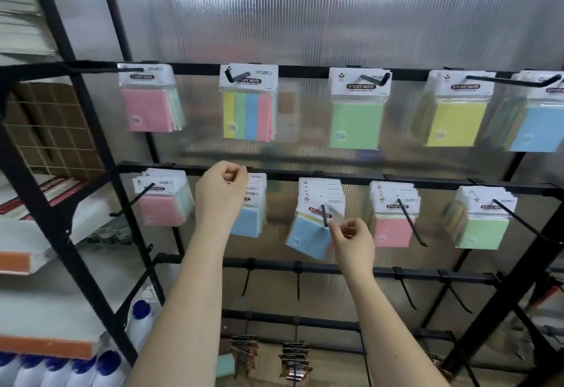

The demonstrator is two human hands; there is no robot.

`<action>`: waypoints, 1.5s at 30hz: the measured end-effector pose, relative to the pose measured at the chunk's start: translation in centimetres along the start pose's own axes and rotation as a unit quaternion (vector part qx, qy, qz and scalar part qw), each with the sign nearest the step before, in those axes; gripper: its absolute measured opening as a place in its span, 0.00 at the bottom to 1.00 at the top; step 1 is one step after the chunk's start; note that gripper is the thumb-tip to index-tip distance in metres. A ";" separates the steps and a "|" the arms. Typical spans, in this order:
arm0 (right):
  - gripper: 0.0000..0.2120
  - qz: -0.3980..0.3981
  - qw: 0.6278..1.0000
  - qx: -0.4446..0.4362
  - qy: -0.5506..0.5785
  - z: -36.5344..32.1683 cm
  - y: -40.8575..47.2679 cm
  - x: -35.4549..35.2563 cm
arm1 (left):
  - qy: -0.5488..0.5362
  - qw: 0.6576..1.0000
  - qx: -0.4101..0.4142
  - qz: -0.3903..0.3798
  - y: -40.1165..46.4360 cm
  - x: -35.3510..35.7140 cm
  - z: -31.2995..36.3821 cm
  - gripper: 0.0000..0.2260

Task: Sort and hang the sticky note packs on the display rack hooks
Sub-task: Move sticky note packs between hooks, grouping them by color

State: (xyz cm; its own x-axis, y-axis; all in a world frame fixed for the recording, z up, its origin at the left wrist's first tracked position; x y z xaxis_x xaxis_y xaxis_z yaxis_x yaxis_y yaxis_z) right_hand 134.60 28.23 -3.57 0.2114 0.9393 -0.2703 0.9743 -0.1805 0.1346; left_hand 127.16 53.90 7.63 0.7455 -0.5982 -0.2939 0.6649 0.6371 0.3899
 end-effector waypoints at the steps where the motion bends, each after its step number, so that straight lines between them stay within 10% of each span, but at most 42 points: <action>1: 0.08 -0.008 1.000 0.000 0.006 -0.1 0.0 0.3 | 0.002 1.000 -0.002 -0.001 0.0 -0.2 -0.4 0.07; 27: 0.20 0.116 0.977 -0.136 0.113 -5.2 -2.8 -4.0 | -0.023 0.975 -0.190 -0.113 3.6 3.2 -11.8 0.15; 45: 0.21 0.170 0.958 -0.124 0.196 -7.0 -2.0 -5.1 | -0.093 0.979 -0.179 -0.035 -1.2 3.6 -12.0 0.06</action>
State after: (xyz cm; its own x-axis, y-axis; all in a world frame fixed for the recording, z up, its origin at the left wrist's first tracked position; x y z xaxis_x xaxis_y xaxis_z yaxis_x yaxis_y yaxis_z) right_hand 131.07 25.84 4.19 0.4205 0.8848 0.2008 0.7961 -0.4660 0.3860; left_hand 129.62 56.80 -4.36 0.6980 -0.7036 -0.1331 0.7127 0.7006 0.0345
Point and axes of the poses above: each hand's wrist, its own y-axis towards the middle knuckle, its own x-axis out of the palm, z = x × y, the point moved 8 cm from there along y, towards the middle knuckle, and after that the axes turned 1 degree about z, right-handed, at the moved point
